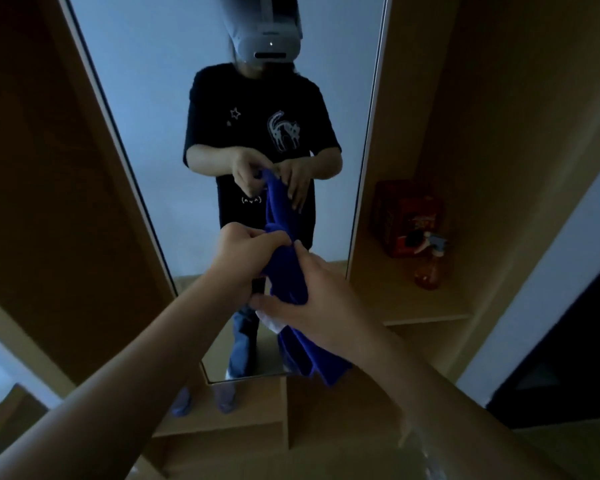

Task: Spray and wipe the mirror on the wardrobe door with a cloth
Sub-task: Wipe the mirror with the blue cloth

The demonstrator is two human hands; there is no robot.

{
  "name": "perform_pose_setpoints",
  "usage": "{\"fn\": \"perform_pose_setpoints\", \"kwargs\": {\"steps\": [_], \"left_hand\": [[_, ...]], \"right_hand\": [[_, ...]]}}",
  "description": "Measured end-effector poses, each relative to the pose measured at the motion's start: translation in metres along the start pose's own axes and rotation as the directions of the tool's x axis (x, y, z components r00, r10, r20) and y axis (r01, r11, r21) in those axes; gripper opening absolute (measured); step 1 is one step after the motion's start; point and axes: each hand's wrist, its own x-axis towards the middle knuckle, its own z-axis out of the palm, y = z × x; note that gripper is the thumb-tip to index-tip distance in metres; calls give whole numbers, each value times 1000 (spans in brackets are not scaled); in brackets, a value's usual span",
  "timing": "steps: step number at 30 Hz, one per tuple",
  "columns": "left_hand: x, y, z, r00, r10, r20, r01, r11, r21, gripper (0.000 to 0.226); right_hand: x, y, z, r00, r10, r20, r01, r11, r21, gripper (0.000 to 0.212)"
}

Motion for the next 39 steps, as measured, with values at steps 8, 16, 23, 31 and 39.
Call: {"fn": "perform_pose_setpoints", "kwargs": {"steps": [8, 16, 23, 31, 39], "left_hand": [[-22, 33, -10, 1000, 11, -5, -12, 966, -258, 34], [-5, 36, -64, 947, 292, 131, -312, 935, 169, 52], [15, 49, -94, 911, 216, 352, -85, 932, -353, 33], [47, 80, -114, 896, 442, -38, -428, 841, -331, 43], [73, 148, -137, 718, 672, -180, -691, 720, -68, 50]], "right_hand": [[15, -26, -39, 995, -98, -18, 98, 995, 35, 51], [50, -61, -94, 992, 93, 82, -119, 898, 422, 15], [85, -88, -111, 996, 75, 51, -90, 766, 636, 32], [116, -93, -90, 929, -141, -341, 276, 879, 389, 65], [150, -124, -80, 581, -477, -660, 478, 856, -198, 58]]}}
